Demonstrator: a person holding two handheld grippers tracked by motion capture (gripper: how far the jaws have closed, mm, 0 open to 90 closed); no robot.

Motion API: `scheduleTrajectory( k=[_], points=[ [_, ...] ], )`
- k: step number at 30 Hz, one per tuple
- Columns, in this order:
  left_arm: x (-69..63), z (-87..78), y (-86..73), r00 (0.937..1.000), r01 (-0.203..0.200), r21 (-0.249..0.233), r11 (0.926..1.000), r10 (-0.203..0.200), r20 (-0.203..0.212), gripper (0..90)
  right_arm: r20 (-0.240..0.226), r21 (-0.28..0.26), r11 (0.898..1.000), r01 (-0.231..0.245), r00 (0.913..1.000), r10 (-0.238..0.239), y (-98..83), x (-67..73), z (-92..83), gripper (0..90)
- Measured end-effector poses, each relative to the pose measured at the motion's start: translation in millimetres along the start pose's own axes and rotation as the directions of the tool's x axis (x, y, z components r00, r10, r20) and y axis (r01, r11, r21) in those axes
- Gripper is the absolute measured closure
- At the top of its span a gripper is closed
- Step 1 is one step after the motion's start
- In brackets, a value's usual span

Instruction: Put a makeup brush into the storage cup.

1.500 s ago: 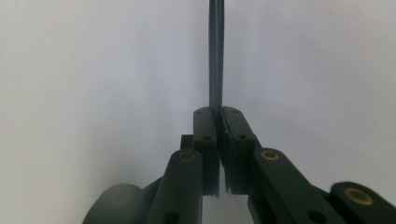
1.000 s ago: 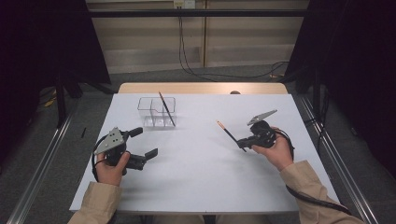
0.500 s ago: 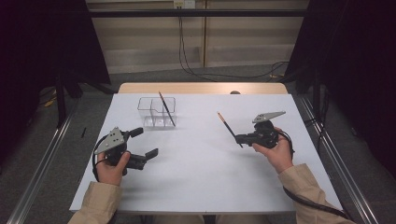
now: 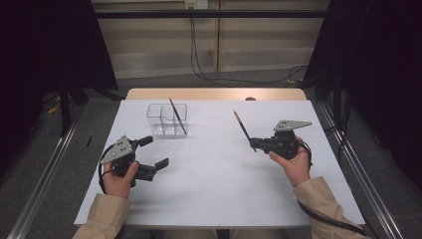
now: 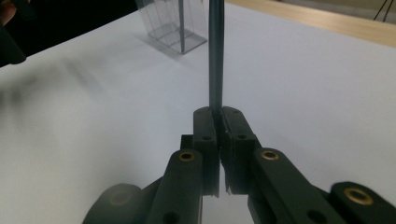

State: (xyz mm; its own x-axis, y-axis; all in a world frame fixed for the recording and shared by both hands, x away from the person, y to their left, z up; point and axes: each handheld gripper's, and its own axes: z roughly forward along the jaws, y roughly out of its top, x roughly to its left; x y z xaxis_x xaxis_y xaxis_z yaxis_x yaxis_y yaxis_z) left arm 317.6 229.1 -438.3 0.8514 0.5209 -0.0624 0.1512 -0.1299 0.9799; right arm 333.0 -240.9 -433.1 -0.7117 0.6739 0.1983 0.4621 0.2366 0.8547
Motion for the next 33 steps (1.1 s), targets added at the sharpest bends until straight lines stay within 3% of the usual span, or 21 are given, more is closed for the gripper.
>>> scheduleTrajectory(
  k=[6, 13, 20, 33],
  points=[
    [-0.1, 0.4, -0.1, 0.9999, 0.010, -0.006, 0.9999, -0.010, 0.004, 0.0, -0.015, -0.093, 0.996, -0.012, 0.9998, 0.011, -1.1, 1.2, -4.5, 85.2],
    [-0.6, 3.0, 0.2, 0.9999, 0.013, -0.005, 0.9999, -0.013, 0.011, 0.0, -0.026, -0.137, 0.991, 0.003, 0.9996, -0.006, -0.4, 7.6, -4.5, 85.2],
    [0.5, 3.9, -0.6, 0.9995, 0.025, -0.013, 0.9996, -0.025, 0.019, 0.0, -0.019, -0.171, 0.985, 0.039, 0.9989, -0.043, 0.0, 14.3, -3.6, 85.2],
    [-0.5, 10.2, -1.7, 0.9986, 0.039, -0.010, 0.9992, -0.039, 0.035, 0.0, -0.088, -0.181, 0.982, 0.063, 0.9929, -0.080, 1.3, 26.6, 8.2, 85.2]
  ],
)
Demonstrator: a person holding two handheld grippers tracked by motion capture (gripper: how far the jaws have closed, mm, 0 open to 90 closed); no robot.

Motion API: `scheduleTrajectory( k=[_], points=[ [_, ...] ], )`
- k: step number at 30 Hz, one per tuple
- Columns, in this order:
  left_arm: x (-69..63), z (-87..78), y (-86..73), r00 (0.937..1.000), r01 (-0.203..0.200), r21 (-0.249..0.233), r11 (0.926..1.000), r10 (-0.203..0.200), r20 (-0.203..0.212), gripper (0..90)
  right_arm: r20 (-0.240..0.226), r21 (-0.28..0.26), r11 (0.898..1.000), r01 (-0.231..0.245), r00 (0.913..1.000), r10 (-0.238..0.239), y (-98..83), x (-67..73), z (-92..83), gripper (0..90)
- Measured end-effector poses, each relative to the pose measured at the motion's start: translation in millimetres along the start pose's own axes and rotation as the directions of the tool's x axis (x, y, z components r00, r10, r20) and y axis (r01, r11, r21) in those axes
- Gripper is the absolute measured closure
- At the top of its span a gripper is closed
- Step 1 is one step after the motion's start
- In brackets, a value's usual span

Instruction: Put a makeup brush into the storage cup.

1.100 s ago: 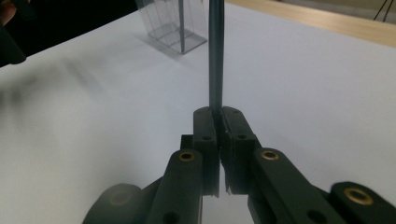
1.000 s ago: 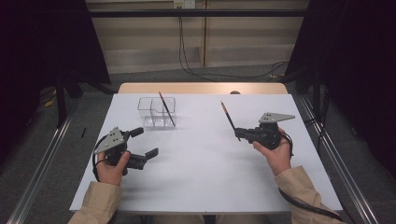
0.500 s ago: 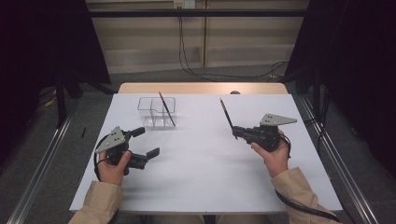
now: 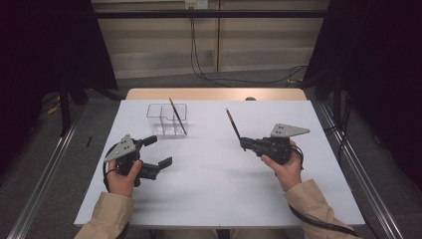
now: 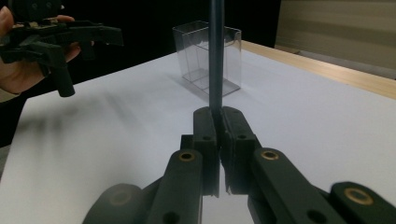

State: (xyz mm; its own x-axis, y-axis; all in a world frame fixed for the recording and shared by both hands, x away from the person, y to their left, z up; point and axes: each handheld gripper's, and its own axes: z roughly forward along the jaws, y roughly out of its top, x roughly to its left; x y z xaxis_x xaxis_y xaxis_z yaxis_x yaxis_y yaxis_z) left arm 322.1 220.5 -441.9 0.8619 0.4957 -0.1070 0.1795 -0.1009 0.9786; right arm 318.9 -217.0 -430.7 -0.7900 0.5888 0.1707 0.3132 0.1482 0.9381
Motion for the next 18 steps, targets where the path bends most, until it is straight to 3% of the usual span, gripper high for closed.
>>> scheduleTrajectory(
  k=[18],
  points=[
    [-1.7, 2.1, -0.9, 1.0000, 0.008, 0.001, 1.0000, -0.008, 0.004, 0.0, -0.063, -0.005, 1.000, 0.024, 0.9977, -0.024, 2.8, 10.8, 13.3, 85.2]
  ],
)
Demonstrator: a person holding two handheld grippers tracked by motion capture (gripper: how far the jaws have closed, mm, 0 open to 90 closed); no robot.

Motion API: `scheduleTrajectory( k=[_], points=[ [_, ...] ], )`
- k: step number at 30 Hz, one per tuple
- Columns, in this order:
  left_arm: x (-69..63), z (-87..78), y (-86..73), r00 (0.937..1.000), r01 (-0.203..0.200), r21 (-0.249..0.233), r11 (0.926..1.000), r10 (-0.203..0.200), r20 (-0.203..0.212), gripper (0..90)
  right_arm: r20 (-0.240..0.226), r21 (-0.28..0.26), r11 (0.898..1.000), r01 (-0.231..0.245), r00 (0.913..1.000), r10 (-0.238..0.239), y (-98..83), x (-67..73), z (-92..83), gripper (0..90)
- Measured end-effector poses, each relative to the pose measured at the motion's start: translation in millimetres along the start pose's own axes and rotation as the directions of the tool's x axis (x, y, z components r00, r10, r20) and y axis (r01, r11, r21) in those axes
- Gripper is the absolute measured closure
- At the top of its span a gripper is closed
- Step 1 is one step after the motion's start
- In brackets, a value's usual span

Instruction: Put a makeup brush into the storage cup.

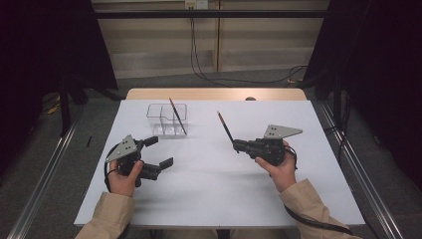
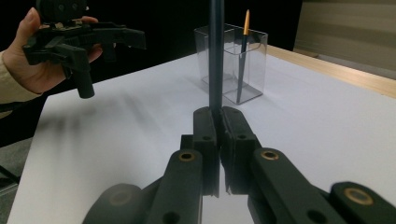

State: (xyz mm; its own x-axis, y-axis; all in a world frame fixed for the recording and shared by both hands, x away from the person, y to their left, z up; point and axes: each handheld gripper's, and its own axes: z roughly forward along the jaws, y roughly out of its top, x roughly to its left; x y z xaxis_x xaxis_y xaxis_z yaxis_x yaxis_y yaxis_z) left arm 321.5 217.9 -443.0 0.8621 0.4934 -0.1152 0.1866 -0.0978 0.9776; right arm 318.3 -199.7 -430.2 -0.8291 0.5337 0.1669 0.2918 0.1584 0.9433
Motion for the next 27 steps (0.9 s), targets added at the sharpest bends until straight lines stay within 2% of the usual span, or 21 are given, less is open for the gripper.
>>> scheduleTrajectory(
  k=[20, 27],
  points=[
    [-0.6, 1.2, 0.8, 0.9999, -0.006, 0.000, 1.0000, 0.006, 0.010, 0.0, -0.075, 0.013, 1.000, 0.025, 0.9969, -0.024, -1.5, 15.8, 17.1, 85.2],
    [-1.5, 4.4, 2.0, 0.9999, -0.001, -0.004, 1.0000, 0.001, 0.017, 0.0, -0.082, 0.018, 0.999, 0.029, 0.9962, -0.027, -2.4, 17.0, 18.5, 85.2]
  ],
)
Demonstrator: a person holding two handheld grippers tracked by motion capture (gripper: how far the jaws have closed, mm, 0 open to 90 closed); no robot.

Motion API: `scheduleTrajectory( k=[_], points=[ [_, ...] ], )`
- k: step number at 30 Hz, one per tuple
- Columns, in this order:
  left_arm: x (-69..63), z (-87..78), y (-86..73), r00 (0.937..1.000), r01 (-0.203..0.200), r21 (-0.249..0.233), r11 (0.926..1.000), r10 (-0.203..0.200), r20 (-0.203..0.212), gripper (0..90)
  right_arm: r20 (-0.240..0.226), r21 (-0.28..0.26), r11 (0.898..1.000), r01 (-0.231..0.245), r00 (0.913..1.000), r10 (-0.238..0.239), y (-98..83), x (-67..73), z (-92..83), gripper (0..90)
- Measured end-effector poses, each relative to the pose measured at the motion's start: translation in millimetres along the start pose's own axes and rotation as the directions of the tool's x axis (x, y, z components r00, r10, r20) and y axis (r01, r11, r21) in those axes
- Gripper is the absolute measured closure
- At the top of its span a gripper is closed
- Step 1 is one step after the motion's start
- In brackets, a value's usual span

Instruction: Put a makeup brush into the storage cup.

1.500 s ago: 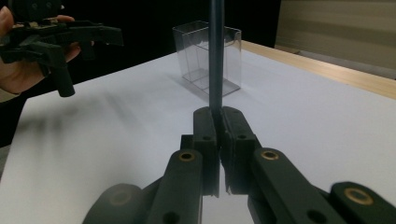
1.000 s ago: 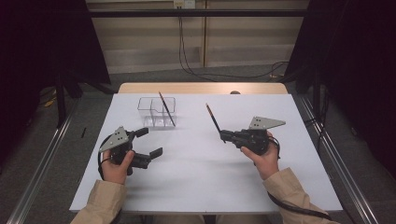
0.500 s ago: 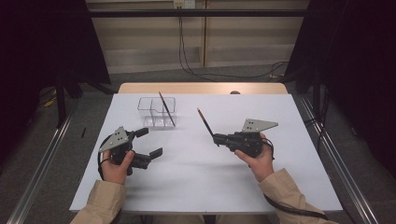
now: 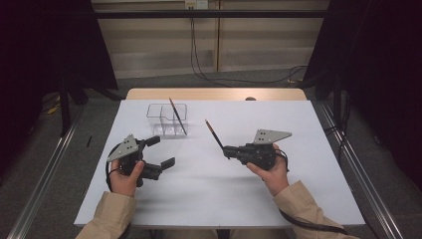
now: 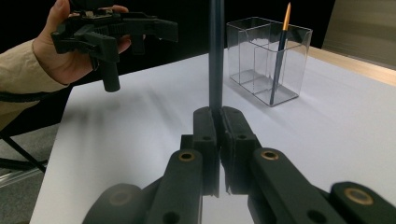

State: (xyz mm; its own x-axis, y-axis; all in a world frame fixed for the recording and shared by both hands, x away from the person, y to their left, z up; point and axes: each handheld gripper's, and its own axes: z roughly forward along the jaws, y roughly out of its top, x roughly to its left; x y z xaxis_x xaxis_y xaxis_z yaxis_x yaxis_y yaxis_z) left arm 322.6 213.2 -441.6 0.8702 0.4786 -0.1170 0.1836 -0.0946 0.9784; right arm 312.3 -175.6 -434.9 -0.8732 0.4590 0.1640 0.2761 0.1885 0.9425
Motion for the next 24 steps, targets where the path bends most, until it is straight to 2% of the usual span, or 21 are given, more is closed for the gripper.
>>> scheduleTrajectory(
  k=[8, 15, 24],
  points=[
    [-1.6, 8.8, 5.7, 0.9995, 0.030, -0.029, 0.9991, -0.029, 0.014, 0.0, -0.002, -0.008, 1.000, 0.003, 1.0000, -0.003, 1.0, 0.2, -1.4, 85.2],
    [-4.2, 19.5, 12.2, 0.9993, 0.022, -0.030, 0.9993, -0.021, 0.032, 0.0, -0.009, -0.009, 1.000, 0.005, 0.9999, -0.005, 0.5, 0.4, -1.6, 85.2],
    [-7.9, 36.2, 18.4, 0.9970, 0.053, -0.042, 0.9977, -0.051, 0.058, 0.0, -0.009, -0.007, 1.000, 0.009, 0.9999, -0.009, 0.6, 0.7, -2.0, 85.2]
  ],
)
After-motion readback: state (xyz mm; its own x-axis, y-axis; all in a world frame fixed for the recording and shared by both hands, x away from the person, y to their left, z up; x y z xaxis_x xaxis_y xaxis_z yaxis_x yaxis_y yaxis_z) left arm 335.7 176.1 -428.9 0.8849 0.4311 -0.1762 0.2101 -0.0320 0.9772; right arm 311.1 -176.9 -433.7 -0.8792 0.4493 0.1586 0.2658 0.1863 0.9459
